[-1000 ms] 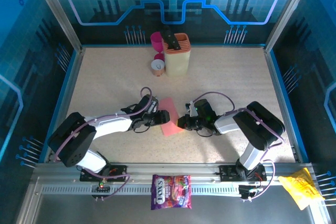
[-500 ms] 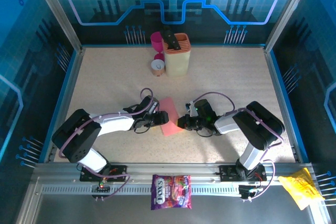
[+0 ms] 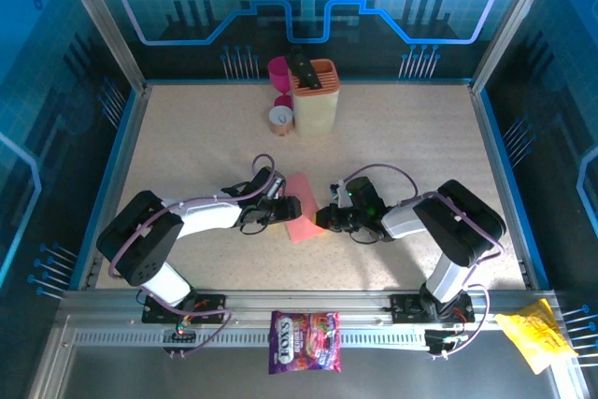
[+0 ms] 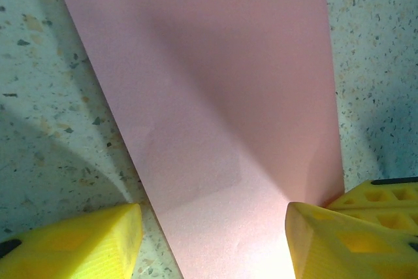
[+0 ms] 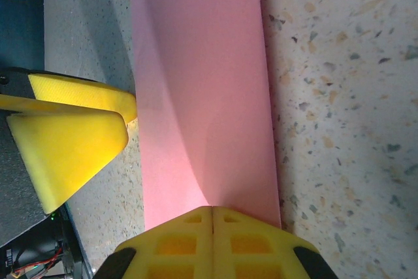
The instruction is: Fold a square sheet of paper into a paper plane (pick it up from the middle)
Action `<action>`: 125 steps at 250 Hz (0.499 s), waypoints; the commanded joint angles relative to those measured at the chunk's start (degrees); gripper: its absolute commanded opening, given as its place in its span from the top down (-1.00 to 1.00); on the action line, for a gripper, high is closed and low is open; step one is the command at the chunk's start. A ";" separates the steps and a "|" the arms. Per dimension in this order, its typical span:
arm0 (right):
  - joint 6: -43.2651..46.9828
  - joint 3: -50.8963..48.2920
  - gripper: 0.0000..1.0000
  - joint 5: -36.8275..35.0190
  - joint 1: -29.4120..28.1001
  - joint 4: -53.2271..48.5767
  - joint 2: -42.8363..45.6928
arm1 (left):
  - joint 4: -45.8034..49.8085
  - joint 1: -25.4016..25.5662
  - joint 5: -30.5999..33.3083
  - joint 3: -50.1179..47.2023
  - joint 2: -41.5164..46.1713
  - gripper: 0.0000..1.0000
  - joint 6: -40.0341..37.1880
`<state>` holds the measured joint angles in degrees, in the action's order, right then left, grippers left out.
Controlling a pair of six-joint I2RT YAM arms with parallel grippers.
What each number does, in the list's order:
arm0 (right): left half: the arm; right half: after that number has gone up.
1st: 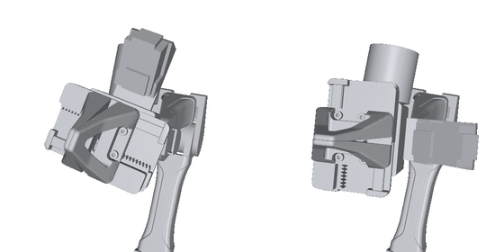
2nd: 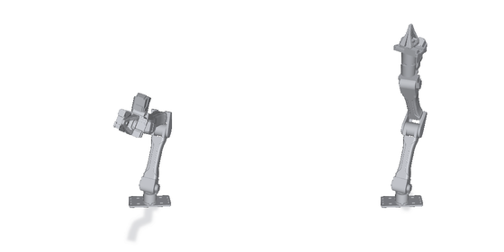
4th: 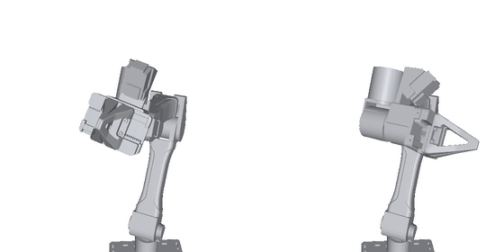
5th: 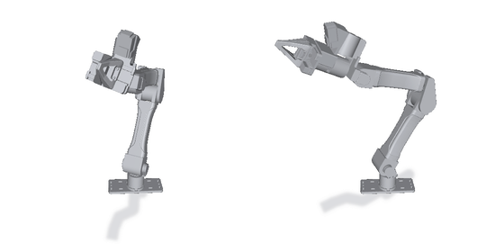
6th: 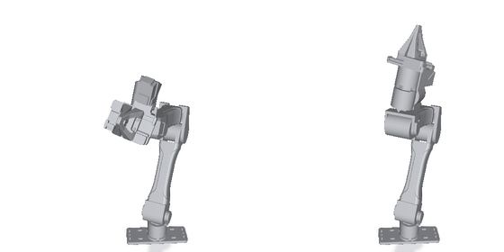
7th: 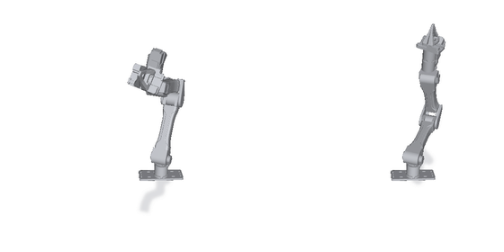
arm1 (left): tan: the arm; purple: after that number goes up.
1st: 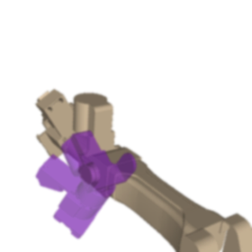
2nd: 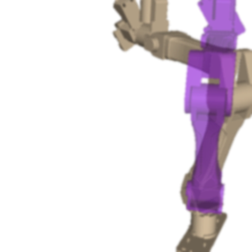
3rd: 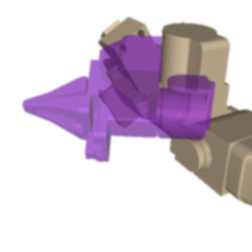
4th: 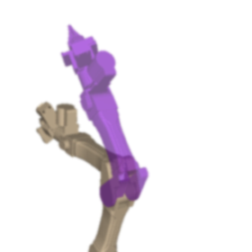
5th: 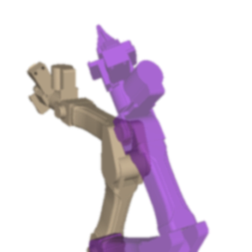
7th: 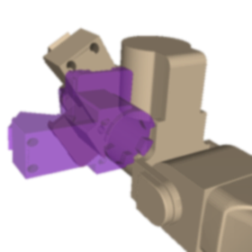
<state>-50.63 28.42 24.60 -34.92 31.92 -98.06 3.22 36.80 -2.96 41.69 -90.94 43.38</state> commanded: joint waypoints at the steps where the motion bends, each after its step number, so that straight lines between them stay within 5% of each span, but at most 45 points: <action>1: 0.30 -1.88 1.00 -2.84 -0.35 -4.35 -3.45 | -5.45 -0.15 -3.37 1.81 -1.10 -0.23 -1.49; 125: 0.37 -2.00 1.00 -2.80 -0.30 -4.24 -3.80 | -10.08 -0.26 -3.72 -1.55 2.06 -0.24 -0.33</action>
<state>-50.63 28.16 24.75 -34.87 32.84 -98.28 -3.68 36.60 -5.43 41.69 -90.61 43.42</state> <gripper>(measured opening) 0.047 0.621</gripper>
